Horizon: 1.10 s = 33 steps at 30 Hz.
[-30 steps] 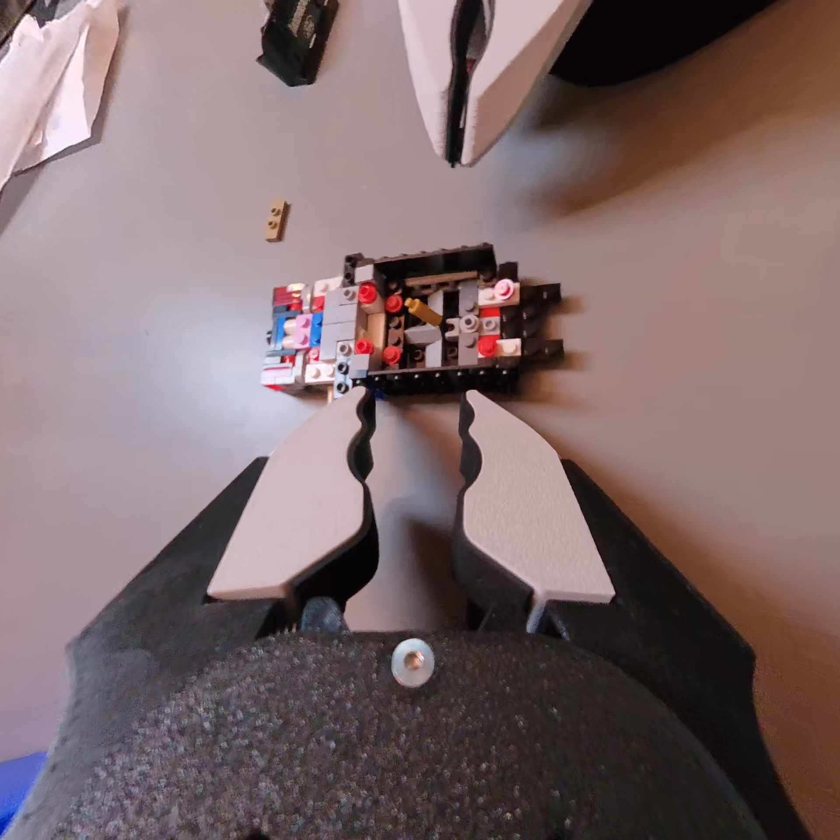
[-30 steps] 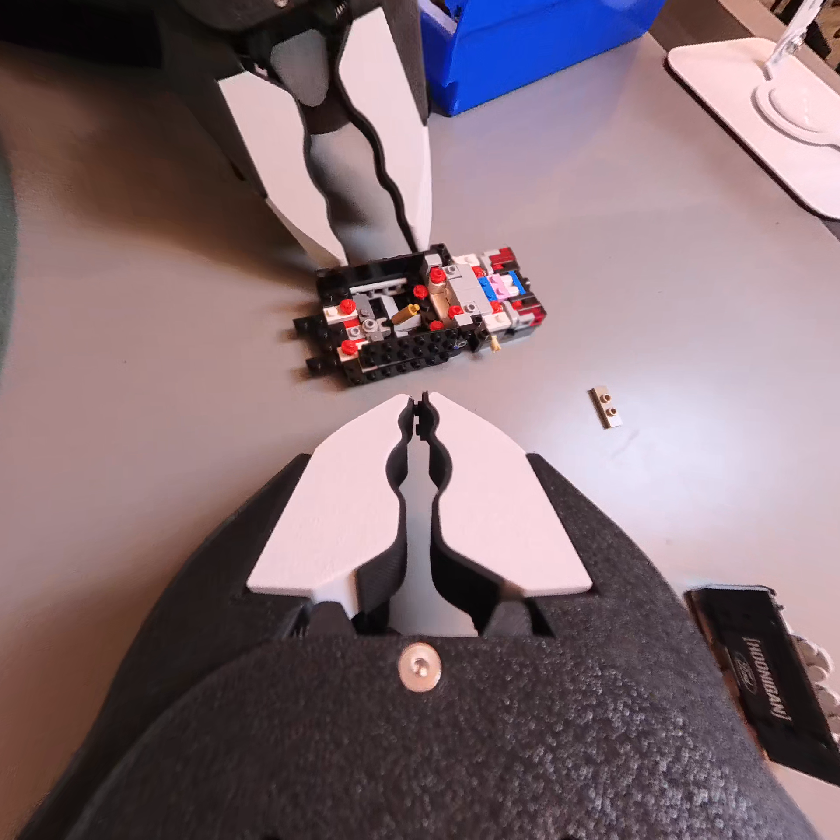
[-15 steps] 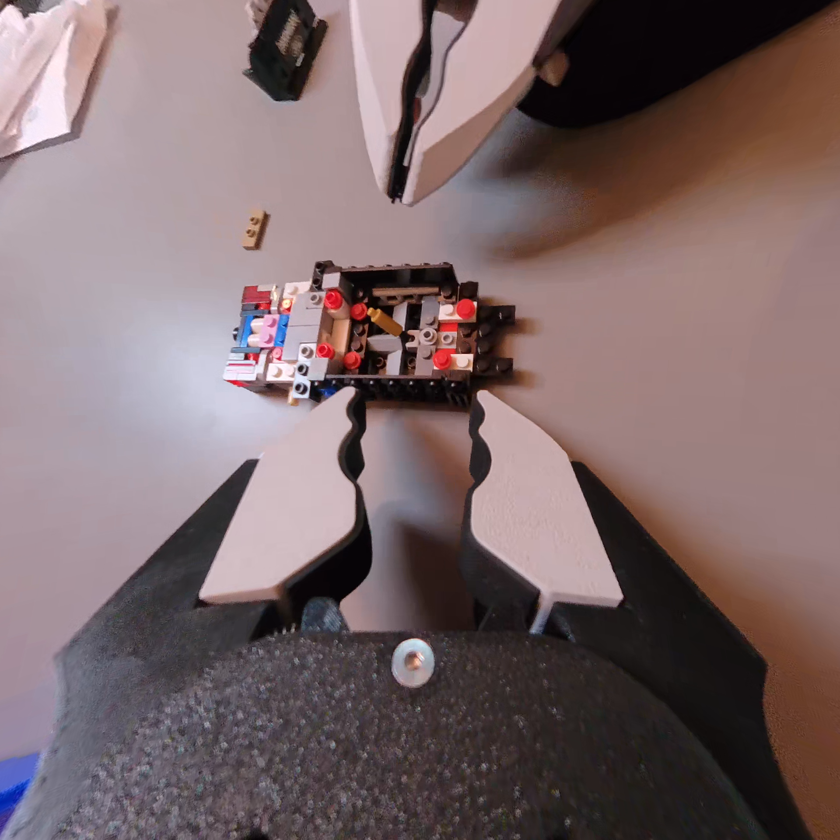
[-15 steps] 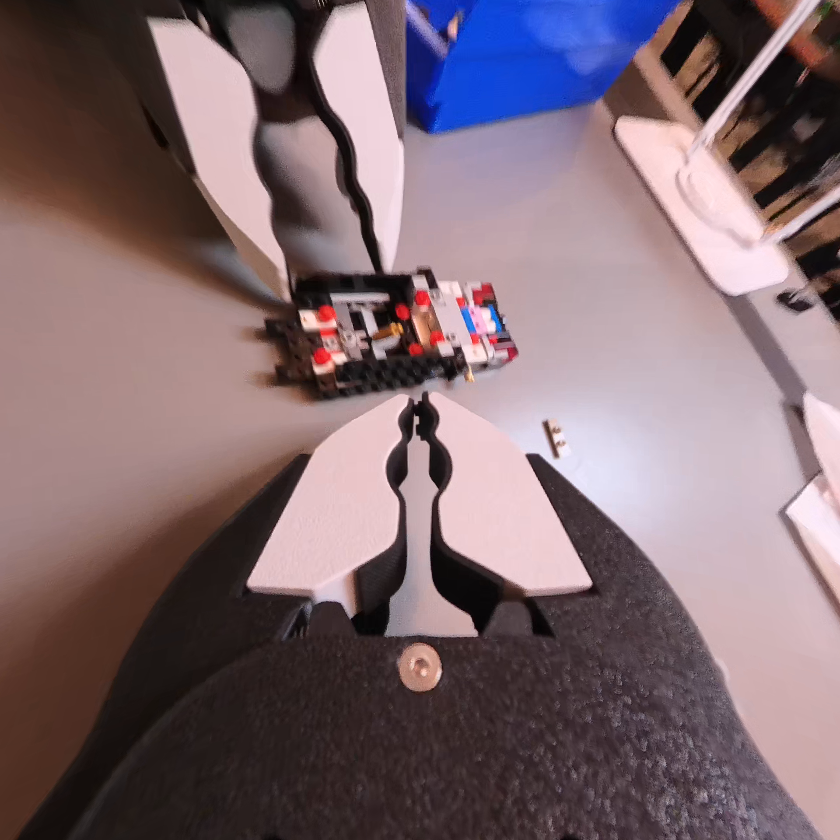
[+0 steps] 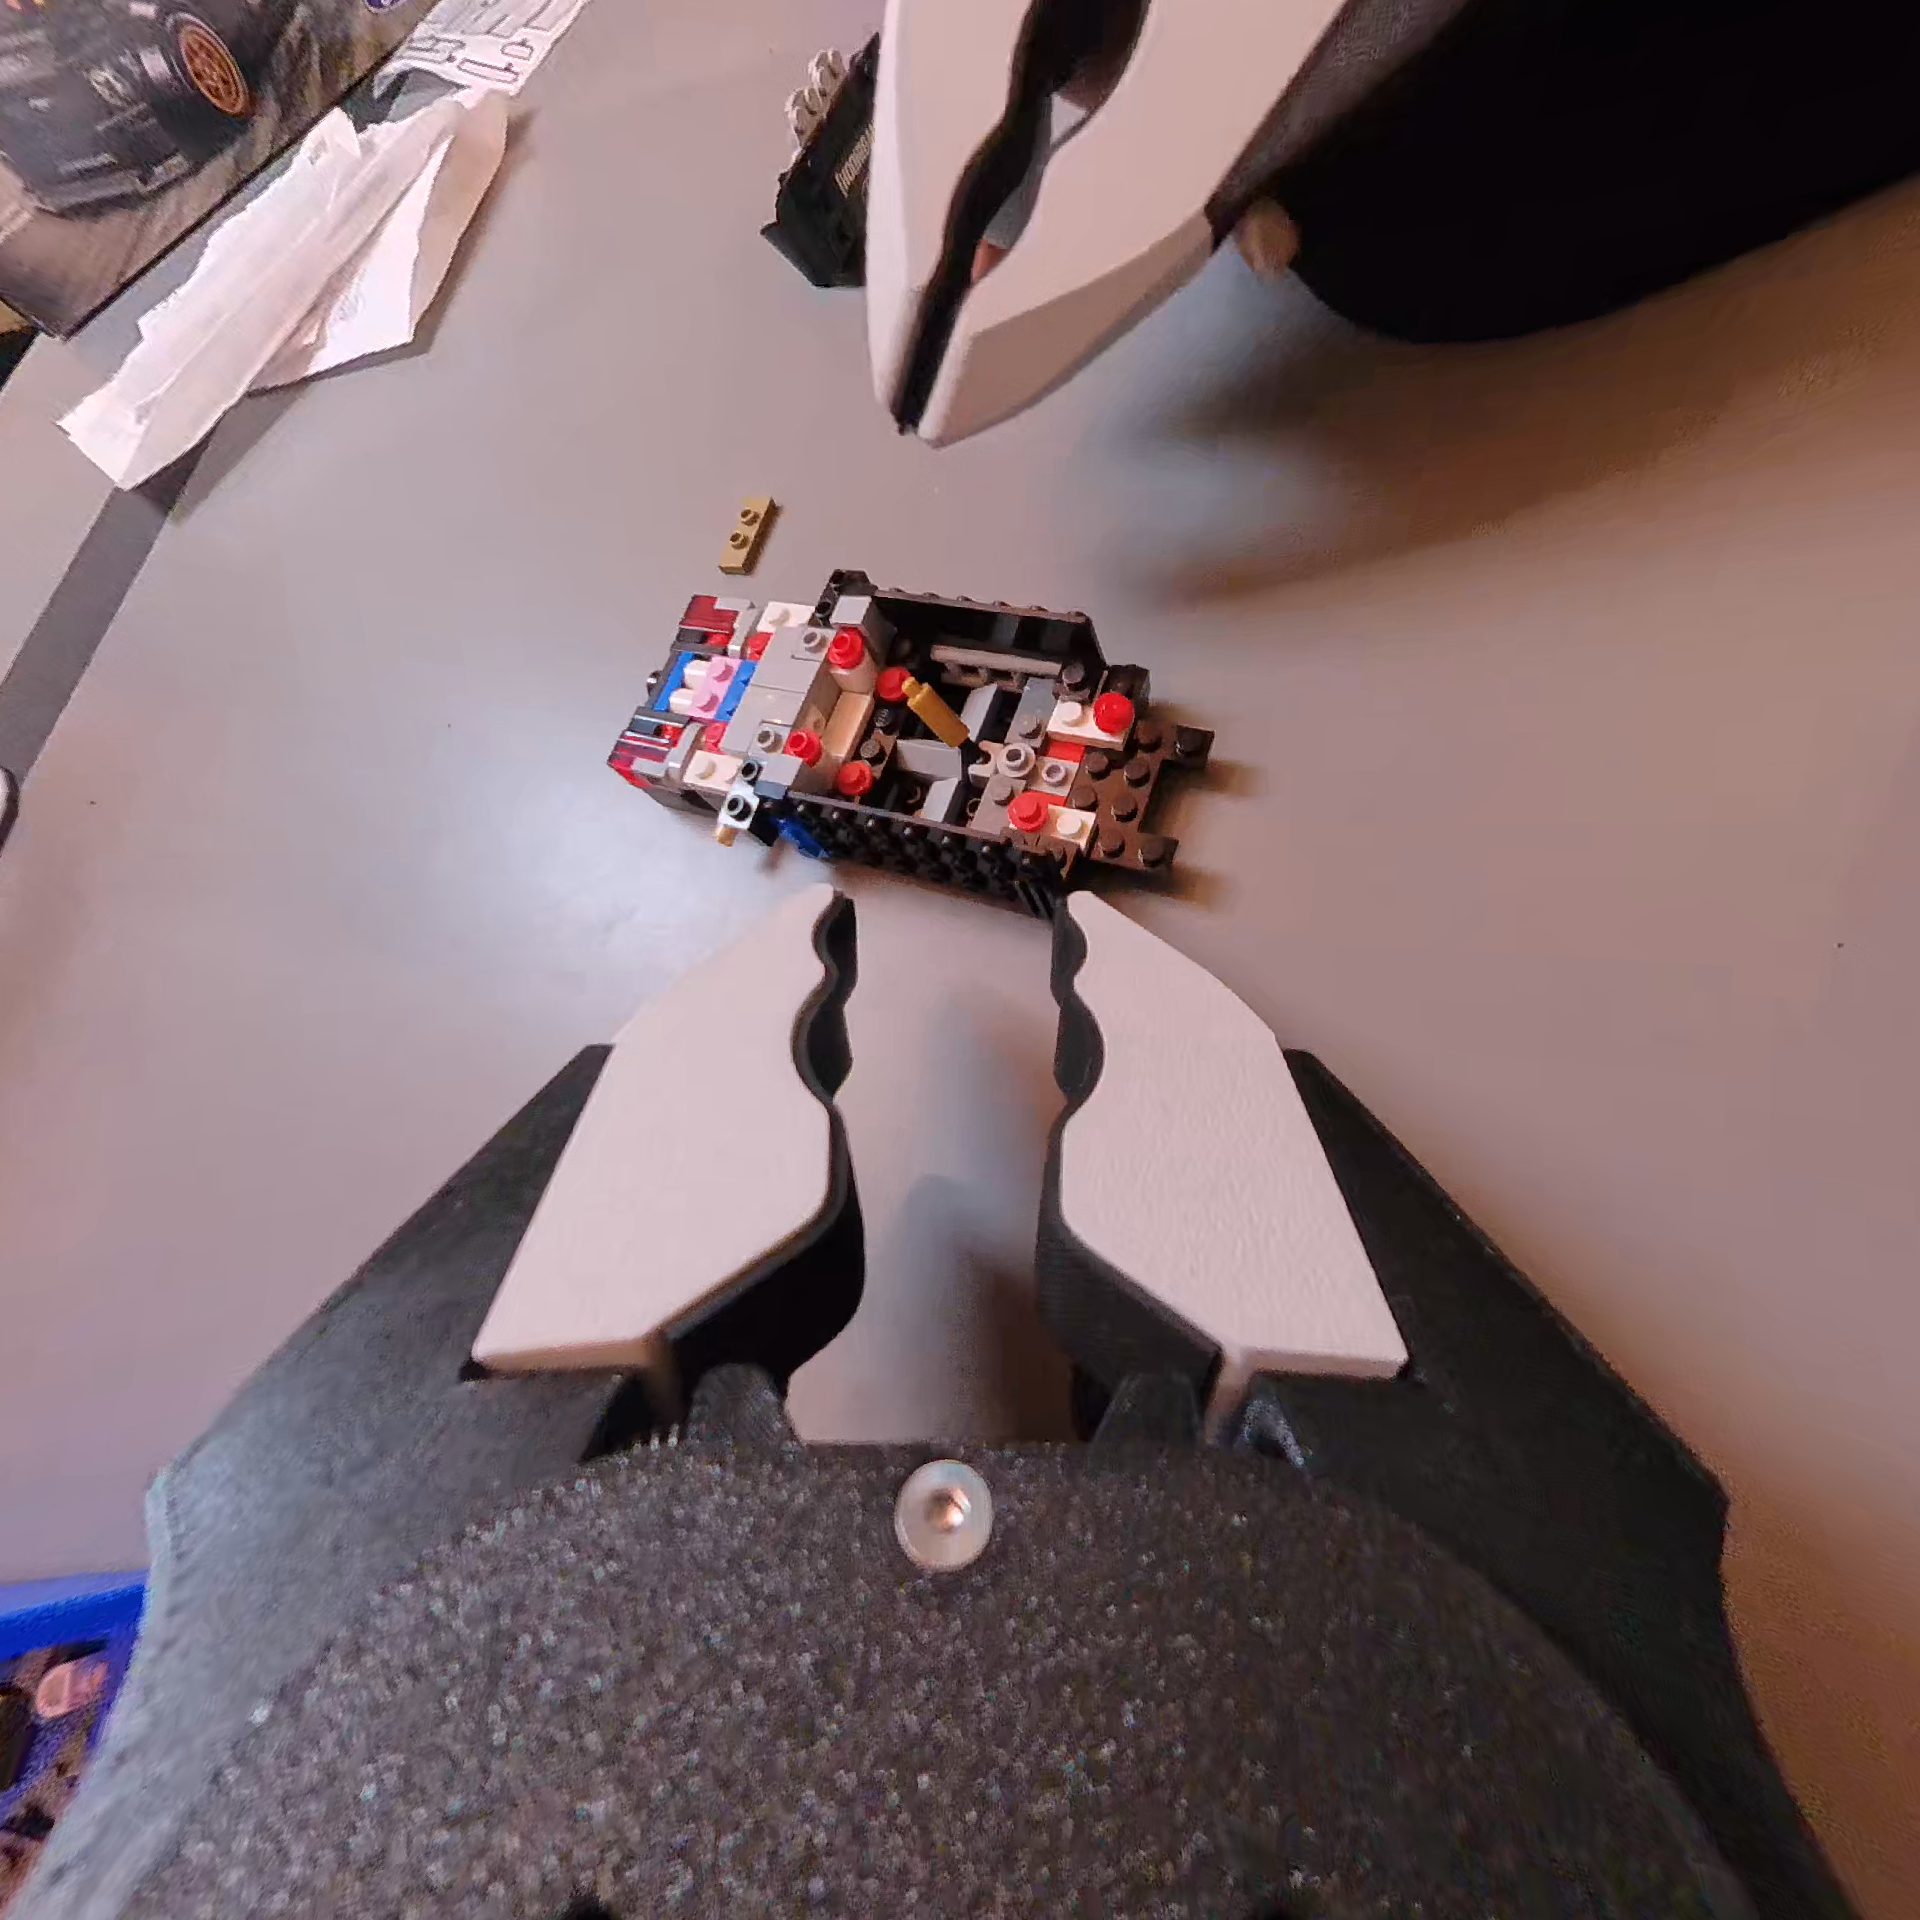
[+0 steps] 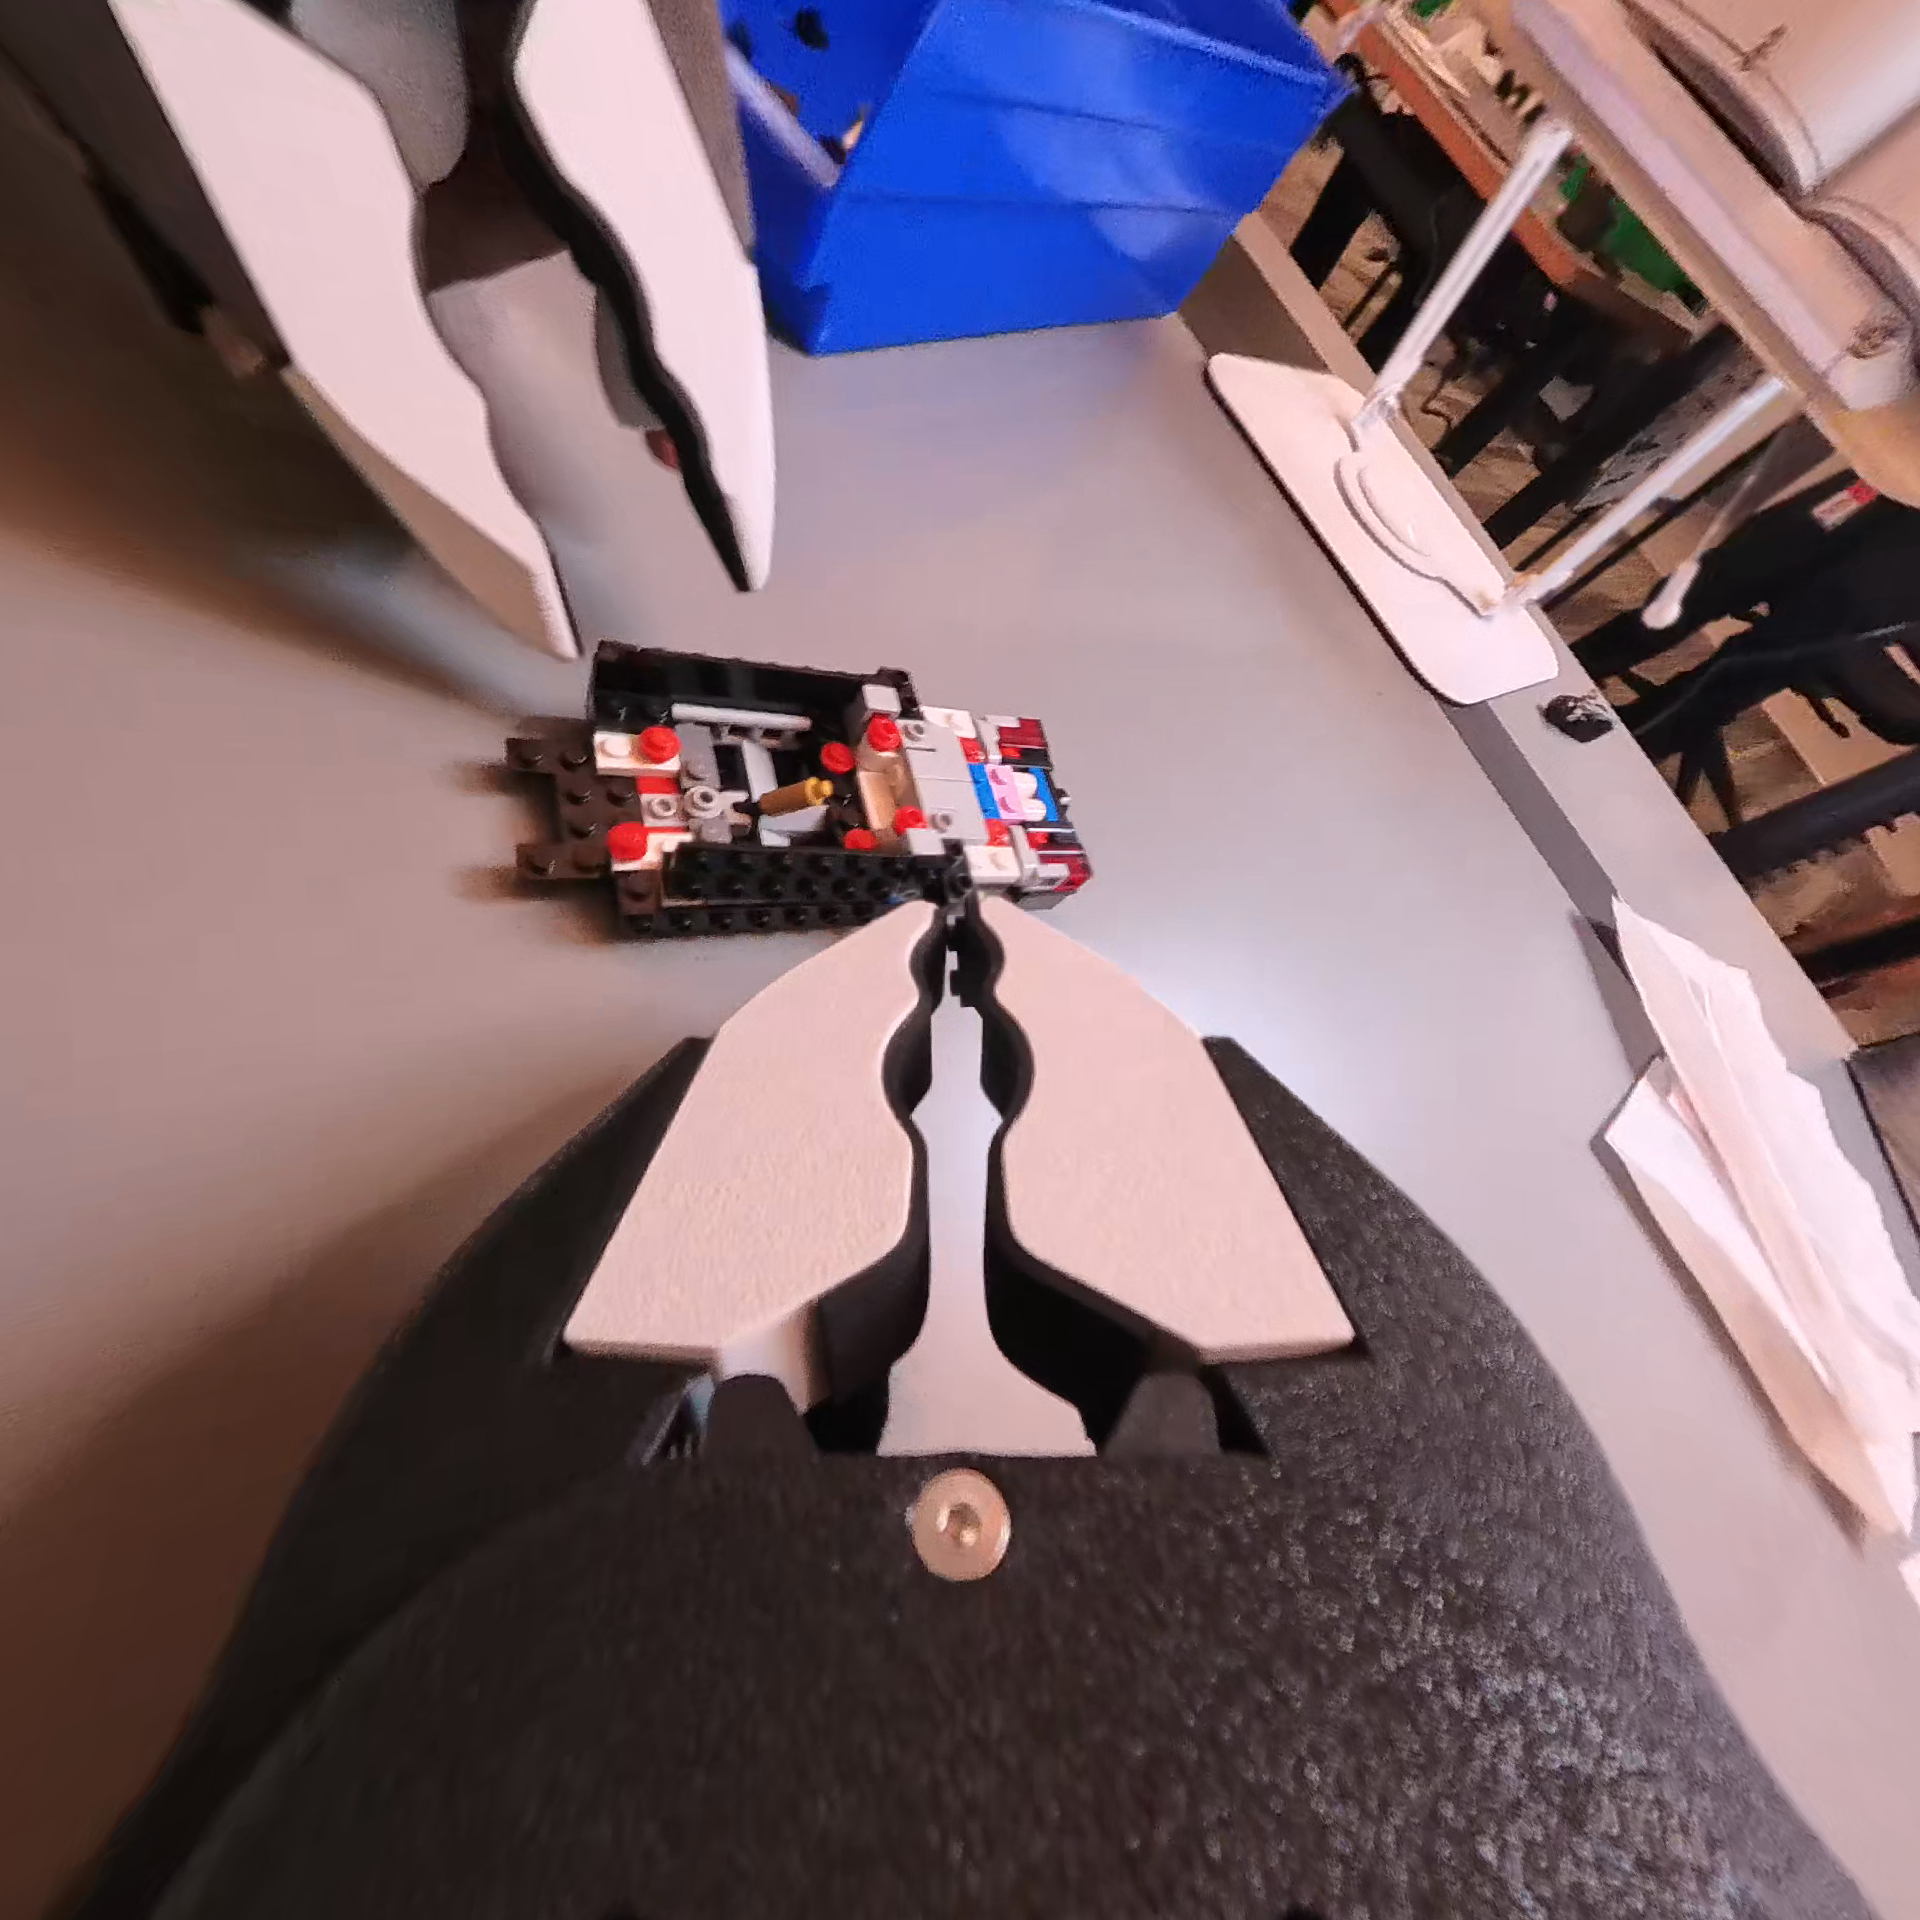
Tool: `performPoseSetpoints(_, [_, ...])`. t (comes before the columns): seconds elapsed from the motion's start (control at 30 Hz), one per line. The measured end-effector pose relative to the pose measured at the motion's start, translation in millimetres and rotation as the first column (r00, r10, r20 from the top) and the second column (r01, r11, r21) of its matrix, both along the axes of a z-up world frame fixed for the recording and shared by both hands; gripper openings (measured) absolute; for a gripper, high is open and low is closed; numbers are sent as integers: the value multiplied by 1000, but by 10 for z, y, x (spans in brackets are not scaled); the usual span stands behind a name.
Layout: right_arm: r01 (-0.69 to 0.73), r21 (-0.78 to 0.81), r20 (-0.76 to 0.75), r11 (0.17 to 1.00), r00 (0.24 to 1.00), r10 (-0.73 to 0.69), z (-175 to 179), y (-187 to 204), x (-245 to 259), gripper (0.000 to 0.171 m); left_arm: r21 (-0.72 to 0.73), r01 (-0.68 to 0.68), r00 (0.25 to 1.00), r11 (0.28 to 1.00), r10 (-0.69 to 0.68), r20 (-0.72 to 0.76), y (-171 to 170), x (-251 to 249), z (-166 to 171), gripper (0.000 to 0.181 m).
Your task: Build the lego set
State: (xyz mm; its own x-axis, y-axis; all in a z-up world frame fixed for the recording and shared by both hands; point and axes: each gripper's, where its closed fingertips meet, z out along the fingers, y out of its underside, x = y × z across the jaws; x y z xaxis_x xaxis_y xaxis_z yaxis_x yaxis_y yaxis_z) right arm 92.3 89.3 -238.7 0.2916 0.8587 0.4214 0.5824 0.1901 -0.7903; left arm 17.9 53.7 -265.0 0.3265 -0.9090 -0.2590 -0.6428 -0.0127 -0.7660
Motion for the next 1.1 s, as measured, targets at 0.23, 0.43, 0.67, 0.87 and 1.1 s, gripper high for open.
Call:
performPoseSetpoints(0.23, [-47,-98,-158,994,987,31,205,-107,-210,3,71,22,996,997,-27,82,-27,11,182,33])
performPoseSetpoints(0.43, [40,-136,-131,990,990,-58,138,89,-265,3,133,34,997,991,-42,58,-41,-12,195,31])
performPoseSetpoints(0.67, [351,-217,82,911,936,-342,-259,527,191,3,146,36,999,989,-41,34,-28,-68,164,31])
performPoseSetpoints(0.87, [336,-219,95,916,942,-323,-282,502,166,13,153,44,999,987,-47,12,-28,-100,129,30])
performPoseSetpoints(1.1, [278,-206,-124,938,944,-307,136,494,58,33,166,1,996,986,-16,85,21,-124,284,31])
